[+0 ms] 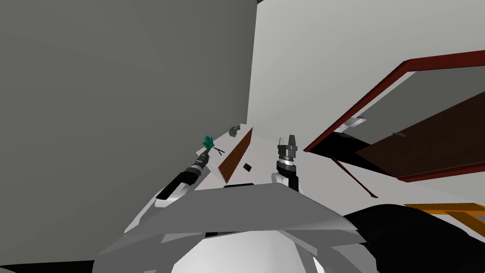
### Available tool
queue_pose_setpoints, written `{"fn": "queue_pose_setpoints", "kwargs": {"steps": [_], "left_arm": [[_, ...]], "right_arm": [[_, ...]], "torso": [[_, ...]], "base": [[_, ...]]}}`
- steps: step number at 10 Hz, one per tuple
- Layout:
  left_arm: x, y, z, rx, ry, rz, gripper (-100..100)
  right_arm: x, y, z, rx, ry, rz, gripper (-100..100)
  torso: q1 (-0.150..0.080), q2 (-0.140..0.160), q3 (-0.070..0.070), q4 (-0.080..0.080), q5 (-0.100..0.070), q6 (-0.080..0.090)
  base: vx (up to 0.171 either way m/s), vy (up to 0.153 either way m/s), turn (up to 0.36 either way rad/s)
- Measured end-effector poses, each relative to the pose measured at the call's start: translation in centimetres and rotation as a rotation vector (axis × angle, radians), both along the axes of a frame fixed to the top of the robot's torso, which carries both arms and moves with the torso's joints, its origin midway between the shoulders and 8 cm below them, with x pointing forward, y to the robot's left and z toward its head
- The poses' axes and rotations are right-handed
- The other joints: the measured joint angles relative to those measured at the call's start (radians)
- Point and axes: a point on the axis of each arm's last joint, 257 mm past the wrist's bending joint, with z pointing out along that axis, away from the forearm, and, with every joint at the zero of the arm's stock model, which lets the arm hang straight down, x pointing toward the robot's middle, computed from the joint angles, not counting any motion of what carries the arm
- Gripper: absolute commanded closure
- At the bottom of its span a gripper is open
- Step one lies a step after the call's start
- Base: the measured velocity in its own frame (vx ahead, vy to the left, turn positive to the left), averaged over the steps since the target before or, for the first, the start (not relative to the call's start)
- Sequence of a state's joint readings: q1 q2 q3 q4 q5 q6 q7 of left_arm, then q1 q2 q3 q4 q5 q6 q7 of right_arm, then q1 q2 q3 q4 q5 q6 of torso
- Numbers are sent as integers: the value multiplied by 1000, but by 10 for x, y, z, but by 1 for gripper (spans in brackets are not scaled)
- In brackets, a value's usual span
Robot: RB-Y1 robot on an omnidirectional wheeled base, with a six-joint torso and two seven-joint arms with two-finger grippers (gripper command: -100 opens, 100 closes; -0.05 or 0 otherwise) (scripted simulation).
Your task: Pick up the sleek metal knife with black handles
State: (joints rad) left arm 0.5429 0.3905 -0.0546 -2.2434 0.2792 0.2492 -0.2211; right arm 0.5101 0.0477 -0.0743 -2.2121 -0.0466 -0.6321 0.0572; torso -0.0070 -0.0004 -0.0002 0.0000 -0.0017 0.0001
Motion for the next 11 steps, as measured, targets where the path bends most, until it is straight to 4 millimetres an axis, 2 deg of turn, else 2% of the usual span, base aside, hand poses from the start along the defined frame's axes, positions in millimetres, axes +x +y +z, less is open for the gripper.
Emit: {"fn": "queue_pose_setpoints", "kwargs": {"steps": [3,5,6,7,9,10,11], "left_arm": [[-4,18,-35,37,116,11,-100],[-13,34,-60,63,200,21,-100],[-15,34,-66,67,222,23,-100],[-21,40,-80,79,264,29,-100],[-25,48,-91,94,314,35,-100],[-31,58,-106,104,356,43,-100],[-36,64,-112,114,384,47,-100]], "right_arm": [[0,0,0,0,0,0,0],[0,0,0,0,0,0,0],[0,0,0,0,0,0,0],[0,0,0,0,0,0,0],[0,0,0,0,0,0,0],[0,0,0,0,0,0,0],[0,0,0,0,0,0,0]], "torso": [[1,-1,-1,0,0,0],[2,-1,-1,0,0,0],[5,0,0,0,1,0],[4,-1,-1,0,1,0],[5,0,0,0,1,0],[4,-1,-1,0,1,0],[3,-2,-1,0,0,0]], "base": [[31,-111,-78],[25,-61,-20],[33,-64,-121],[34,-75,-64],[26,-52,-55],[46,-69,-66],[25,-26,17]]}}
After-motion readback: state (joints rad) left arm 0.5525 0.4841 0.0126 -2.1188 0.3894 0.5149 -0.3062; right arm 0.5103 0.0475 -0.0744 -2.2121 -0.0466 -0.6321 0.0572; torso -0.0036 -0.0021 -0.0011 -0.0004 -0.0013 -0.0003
